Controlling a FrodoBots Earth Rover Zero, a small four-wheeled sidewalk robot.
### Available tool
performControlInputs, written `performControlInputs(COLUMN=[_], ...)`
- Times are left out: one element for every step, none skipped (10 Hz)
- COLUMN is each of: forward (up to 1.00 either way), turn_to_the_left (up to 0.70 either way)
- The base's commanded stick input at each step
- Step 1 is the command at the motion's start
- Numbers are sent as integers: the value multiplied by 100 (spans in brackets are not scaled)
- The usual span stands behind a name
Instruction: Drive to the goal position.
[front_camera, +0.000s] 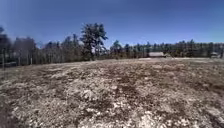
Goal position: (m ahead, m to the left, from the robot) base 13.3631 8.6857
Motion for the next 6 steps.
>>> performControlInputs(forward=[70, 70, 70, 70, 70, 70], turn_to_the_left=[0, 0, 0, 0, 0, 0])
